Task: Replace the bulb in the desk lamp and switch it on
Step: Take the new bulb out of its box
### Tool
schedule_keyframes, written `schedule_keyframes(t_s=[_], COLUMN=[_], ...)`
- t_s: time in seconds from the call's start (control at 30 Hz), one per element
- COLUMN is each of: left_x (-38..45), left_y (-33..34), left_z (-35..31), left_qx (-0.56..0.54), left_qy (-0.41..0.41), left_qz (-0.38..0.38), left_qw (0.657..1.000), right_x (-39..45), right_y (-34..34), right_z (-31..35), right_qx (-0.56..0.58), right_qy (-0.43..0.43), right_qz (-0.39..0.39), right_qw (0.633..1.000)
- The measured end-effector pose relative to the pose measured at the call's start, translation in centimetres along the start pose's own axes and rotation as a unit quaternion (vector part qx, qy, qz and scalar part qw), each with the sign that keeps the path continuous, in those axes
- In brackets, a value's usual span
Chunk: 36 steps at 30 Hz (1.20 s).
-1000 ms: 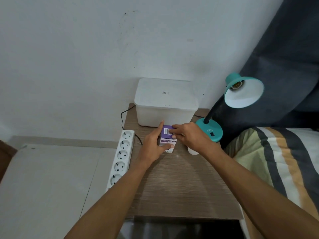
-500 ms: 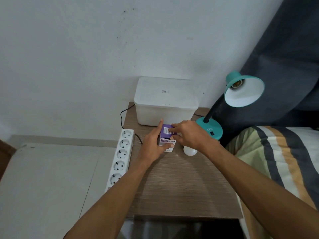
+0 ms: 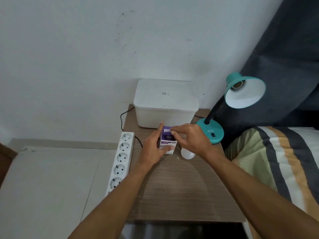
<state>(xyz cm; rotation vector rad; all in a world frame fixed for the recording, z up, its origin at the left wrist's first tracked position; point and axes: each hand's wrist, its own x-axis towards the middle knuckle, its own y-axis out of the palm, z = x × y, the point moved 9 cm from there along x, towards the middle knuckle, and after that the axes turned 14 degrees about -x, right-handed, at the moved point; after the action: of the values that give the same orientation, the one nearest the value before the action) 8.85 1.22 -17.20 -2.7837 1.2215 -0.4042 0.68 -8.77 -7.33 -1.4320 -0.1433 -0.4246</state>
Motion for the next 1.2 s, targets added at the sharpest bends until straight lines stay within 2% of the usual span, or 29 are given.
schedule_keyframes(t_s=[0.1,0.23,0.43,0.53,0.6,0.73,0.83,0.97,1.07,1.2], left_x=[0.1,-0.1,-0.5,-0.2,0.0,0.2,0.3,0.2,0.2,0.3], left_y=[-0.1,-0.2,0.0,-0.3,-0.4,-0.5,-0.5,-0.5,-0.4,-0.4], left_z=[0.1,0.3,-0.6,-0.3,-0.1,0.1,0.1,0.1,0.2,0.2], left_qx=[0.000,0.000,0.061,0.052,0.049,0.065,0.065,0.061,0.065,0.059], left_qy=[0.001,-0.016,0.038,0.030,0.015,0.005,0.000,-0.003,-0.006,-0.006], left_qz=[-0.004,-0.005,0.005,0.009,0.010,0.008,0.009,0.006,0.006,0.007], left_qw=[1.000,1.000,0.997,0.998,0.999,0.998,0.998,0.998,0.998,0.998], right_x=[-0.2,-0.5,0.0,0.3,0.3,0.3,0.2,0.5,0.7,1.2], right_y=[0.2,0.3,0.0,-1.0,-1.3,0.7,2.0,3.0,3.5,4.1], right_z=[-1.1,-3.0,-4.1,-3.5,-2.7,-1.3,-0.8,-0.8,-0.6,-0.4], right_qx=[0.058,0.162,0.182,0.074,0.020,-0.006,-0.039,-0.040,0.008,0.023], right_qy=[0.077,0.202,0.275,0.241,0.203,0.148,0.137,0.152,0.163,0.133], right_qz=[-0.014,-0.057,-0.112,-0.145,-0.139,-0.020,0.025,0.053,0.059,0.071], right_qw=[0.995,0.964,0.937,0.957,0.969,0.989,0.990,0.986,0.985,0.988])
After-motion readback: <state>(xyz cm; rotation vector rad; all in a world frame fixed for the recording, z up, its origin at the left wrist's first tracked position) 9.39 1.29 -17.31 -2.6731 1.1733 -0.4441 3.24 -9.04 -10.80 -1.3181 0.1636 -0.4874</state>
